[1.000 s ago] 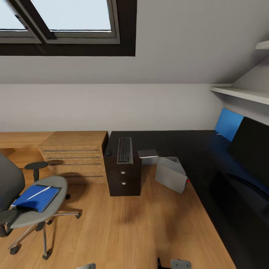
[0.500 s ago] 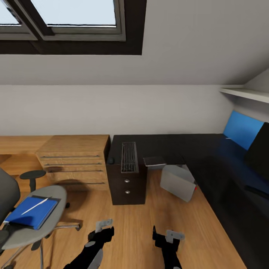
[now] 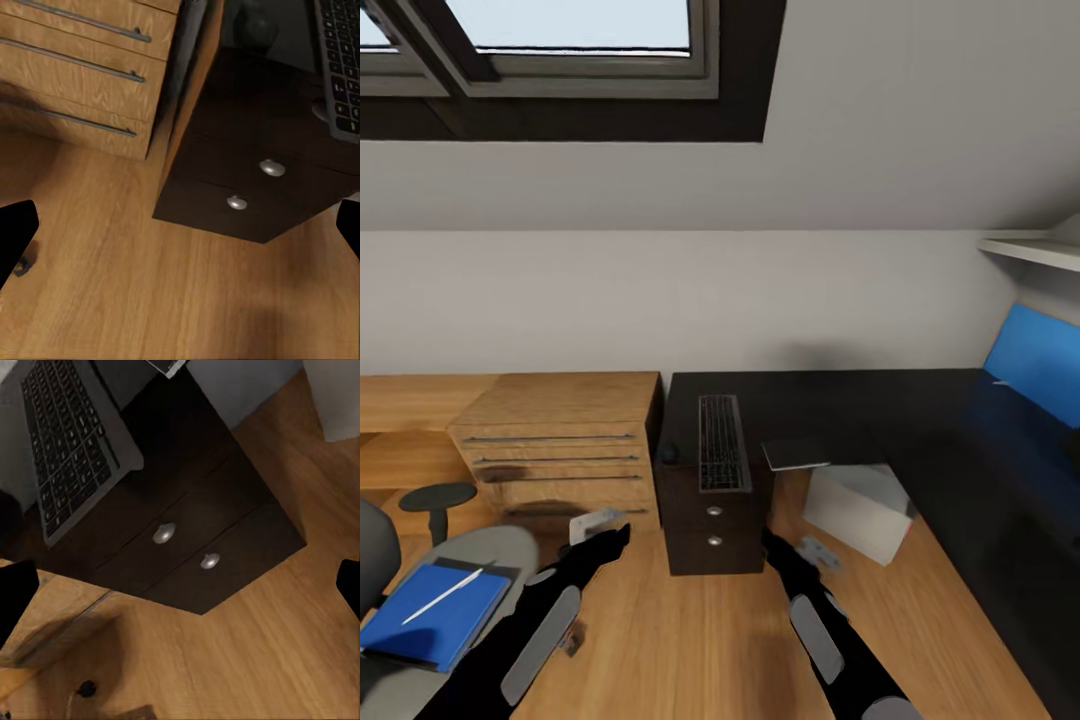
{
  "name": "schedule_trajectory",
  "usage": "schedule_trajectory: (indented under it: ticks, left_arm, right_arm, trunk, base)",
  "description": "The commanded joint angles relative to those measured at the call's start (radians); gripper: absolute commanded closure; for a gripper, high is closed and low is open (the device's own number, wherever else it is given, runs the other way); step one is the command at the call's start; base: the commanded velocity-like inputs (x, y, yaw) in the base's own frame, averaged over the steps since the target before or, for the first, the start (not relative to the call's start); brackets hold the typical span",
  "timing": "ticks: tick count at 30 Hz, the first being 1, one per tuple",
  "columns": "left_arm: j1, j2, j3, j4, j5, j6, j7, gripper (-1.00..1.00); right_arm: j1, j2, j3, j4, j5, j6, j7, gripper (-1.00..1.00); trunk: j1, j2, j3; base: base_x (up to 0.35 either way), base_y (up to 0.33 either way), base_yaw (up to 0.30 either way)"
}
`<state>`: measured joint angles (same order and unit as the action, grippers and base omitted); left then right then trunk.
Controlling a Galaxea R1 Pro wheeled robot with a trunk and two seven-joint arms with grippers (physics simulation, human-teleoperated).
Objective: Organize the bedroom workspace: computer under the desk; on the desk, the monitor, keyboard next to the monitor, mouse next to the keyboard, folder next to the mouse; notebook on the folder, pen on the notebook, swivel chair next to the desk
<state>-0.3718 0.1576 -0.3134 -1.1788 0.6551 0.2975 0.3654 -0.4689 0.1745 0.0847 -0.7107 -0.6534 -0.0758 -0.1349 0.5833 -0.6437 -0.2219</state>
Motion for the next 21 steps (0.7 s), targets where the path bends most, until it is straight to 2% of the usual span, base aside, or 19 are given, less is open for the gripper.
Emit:
schedule_trajectory:
  ticks: [1, 3, 7, 9, 11, 12, 14, 16, 18, 19, 20, 21]
  left_arm:
    - [0.001, 0.015, -0.007, -0.005, 0.029, 0.002, 0.009, -1.00]
    - [0.006, 0.026, -0.020, -0.008, 0.045, 0.003, 0.009, -1.00]
    - [0.013, 0.033, -0.104, -0.011, 0.058, 0.002, 0.010, -1.00]
    - [0.015, 0.033, -0.160, -0.011, 0.063, 0.002, 0.011, -1.00]
    - [0.016, 0.030, -0.197, -0.011, 0.067, 0.001, 0.012, -1.00]
    - [0.016, 0.030, -0.200, -0.011, 0.067, 0.001, 0.012, -1.00]
    - [0.016, 0.029, -0.210, -0.013, 0.068, 0.001, 0.012, -1.00]
    - [0.016, 0.028, -0.212, -0.018, 0.074, 0.002, 0.012, -1.00]
    - [0.016, 0.028, -0.213, -0.020, 0.080, 0.001, 0.012, -1.00]
    - [0.016, 0.028, -0.213, -0.021, 0.088, 0.001, 0.013, -1.00]
    - [0.016, 0.028, -0.214, -0.022, 0.097, 0.000, 0.013, -1.00]
    - [0.016, 0.028, -0.214, -0.023, 0.099, 0.000, 0.013, -1.00]
  right_arm:
    - [-0.002, 0.000, 0.004, 0.004, -0.025, -0.005, 0.022, -1.00]
    - [-0.002, 0.000, 0.005, 0.015, -0.037, -0.003, 0.071, -1.00]
    - [-0.002, 0.000, 0.004, 0.047, -0.047, -0.001, 0.188, -1.00]
    - [-0.002, 0.000, 0.003, 0.072, -0.050, 0.000, 0.248, -1.00]
    - [-0.002, 0.000, -0.001, 0.091, -0.064, 0.004, 0.294, -1.00]
    - [-0.002, 0.000, -0.002, 0.093, -0.071, 0.006, 0.299, -1.00]
    - [-0.002, 0.000, -0.002, 0.098, -0.122, 0.028, 0.312, -1.00]
    - [-0.002, 0.000, -0.002, 0.100, -0.215, 0.060, 0.330, -1.00]
    - [-0.002, 0.000, -0.003, 0.100, -0.259, 0.067, 0.343, -1.00]
    - [-0.002, 0.000, -0.004, 0.100, -0.306, 0.072, 0.358, -1.00]
    - [-0.002, 0.000, -0.004, 0.101, -0.379, 0.076, 0.378, -1.00]
    - [-0.002, 0.000, -0.004, 0.101, -0.402, 0.078, 0.383, -1.00]
  trunk:
    - [0.001, -0.001, -0.002]
    - [0.001, -0.001, -0.002]
    - [0.001, -0.001, -0.002]
    - [0.001, -0.001, -0.002]
    - [0.001, -0.001, -0.002]
    - [0.001, -0.001, -0.002]
    - [0.001, -0.001, -0.002]
    - [0.001, -0.001, -0.002]
    - [0.005, -0.008, -0.005]
    - [0.009, -0.015, -0.008]
    - [0.012, -0.022, -0.011]
    - [0.016, -0.029, -0.014]
  base:
    - [0.280, 0.226, 0.000]
    - [0.245, 0.252, 0.000]
    - [0.174, 0.289, 0.000]
    - [0.101, 0.271, 0.000]
    - [0.039, 0.117, 0.000]
    - [0.021, 0.063, 0.000]
    - [0.011, 0.033, 0.000]
    - [0.004, 0.011, 0.000]
    - [0.002, 0.006, 0.000]
    - [0.001, 0.003, 0.000]
    - [0.001, 0.002, 0.000]
    - [0.000, 0.001, 0.000]
